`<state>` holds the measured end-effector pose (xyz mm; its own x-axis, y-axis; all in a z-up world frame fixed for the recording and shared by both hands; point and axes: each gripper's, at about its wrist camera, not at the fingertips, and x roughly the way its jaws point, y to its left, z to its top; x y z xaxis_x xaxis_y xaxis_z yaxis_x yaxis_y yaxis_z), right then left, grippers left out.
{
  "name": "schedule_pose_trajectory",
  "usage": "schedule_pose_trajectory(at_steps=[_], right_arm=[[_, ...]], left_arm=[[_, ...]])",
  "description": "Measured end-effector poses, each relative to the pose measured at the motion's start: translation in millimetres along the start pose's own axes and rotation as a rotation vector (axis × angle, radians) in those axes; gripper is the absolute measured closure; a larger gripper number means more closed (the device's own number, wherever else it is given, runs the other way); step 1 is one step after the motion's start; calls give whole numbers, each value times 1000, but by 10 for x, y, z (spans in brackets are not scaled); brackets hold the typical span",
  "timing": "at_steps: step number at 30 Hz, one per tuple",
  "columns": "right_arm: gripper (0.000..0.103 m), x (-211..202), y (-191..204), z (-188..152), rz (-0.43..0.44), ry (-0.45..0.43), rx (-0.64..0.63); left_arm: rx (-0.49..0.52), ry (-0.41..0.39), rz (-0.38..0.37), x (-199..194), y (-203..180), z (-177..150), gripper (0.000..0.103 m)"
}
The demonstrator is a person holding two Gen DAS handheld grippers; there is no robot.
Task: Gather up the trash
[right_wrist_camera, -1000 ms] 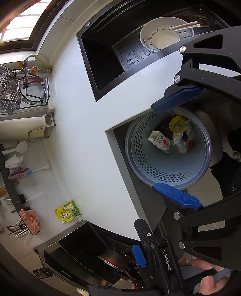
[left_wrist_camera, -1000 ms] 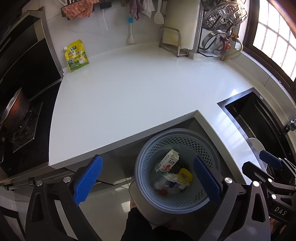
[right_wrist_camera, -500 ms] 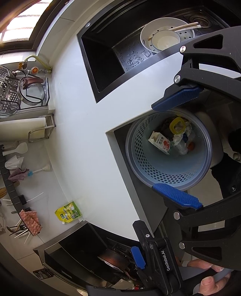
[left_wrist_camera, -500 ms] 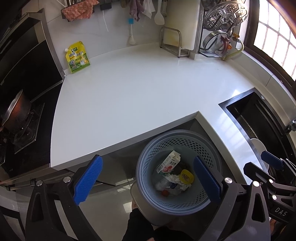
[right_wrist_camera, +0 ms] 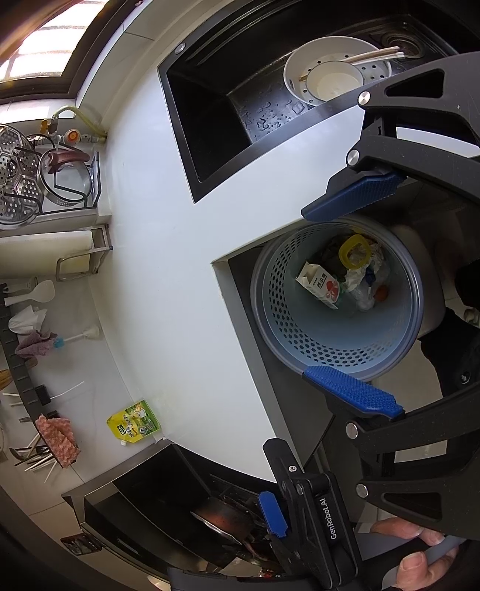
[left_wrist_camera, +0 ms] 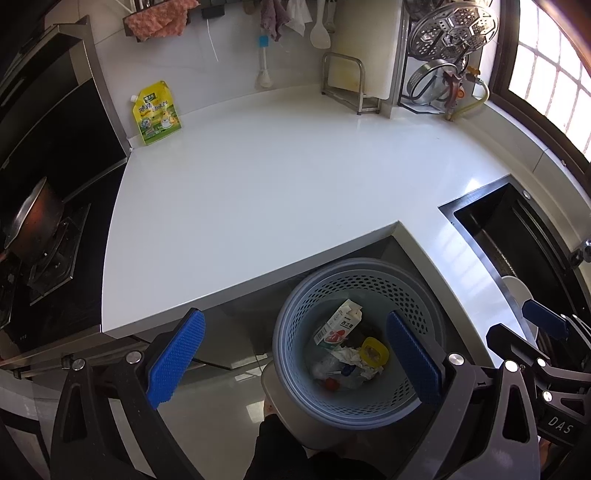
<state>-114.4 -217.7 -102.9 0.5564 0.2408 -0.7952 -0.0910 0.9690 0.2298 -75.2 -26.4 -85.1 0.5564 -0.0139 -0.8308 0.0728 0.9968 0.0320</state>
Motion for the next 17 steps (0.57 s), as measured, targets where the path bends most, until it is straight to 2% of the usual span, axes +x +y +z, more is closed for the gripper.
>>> schedule_pose_trajectory(at_steps=[17], right_arm=[[26,11,30,2,-2,0,-2]], left_arm=[[2,0,2,-4,8,-4,7]])
